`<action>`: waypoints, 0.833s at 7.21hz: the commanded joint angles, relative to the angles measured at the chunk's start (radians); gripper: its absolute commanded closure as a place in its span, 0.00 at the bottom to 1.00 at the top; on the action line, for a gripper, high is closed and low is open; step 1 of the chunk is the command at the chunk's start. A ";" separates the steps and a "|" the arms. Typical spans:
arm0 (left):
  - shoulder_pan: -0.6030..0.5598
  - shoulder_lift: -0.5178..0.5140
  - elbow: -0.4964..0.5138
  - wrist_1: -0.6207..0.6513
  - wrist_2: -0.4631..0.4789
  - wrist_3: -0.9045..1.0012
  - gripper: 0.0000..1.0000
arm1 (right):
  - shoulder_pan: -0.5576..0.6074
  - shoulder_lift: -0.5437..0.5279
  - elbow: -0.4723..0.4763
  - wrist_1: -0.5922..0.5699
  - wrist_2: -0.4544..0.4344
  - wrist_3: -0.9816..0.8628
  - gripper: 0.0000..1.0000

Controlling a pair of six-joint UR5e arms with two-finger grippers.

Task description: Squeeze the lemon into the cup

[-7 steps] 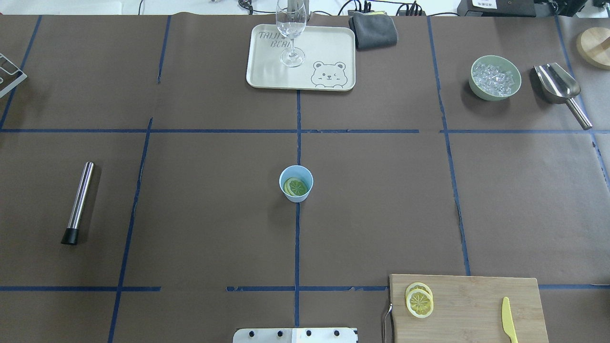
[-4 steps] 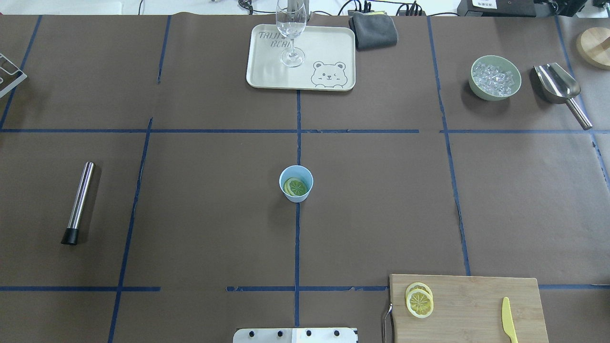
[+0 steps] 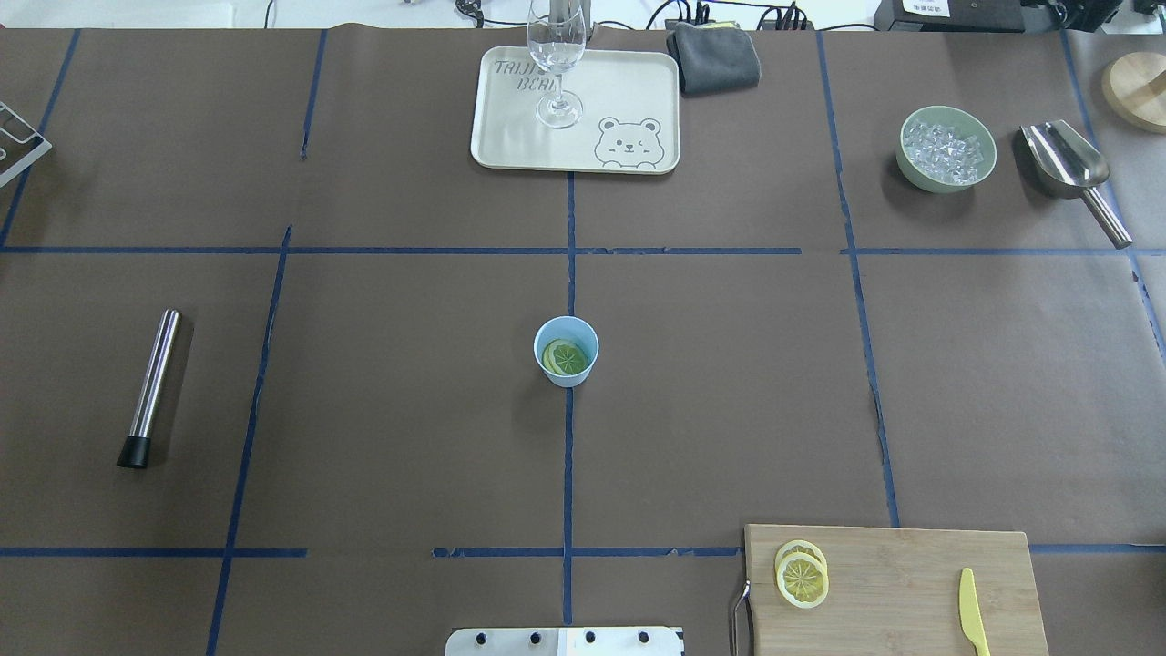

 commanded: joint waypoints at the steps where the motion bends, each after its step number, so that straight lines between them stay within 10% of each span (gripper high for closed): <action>1: 0.000 -0.001 -0.002 0.000 0.000 -0.002 0.00 | -0.002 -0.001 0.016 0.000 0.000 0.012 0.00; 6: 0.000 -0.006 -0.002 -0.002 0.000 -0.004 0.00 | 0.000 -0.001 0.016 0.001 -0.012 0.010 0.00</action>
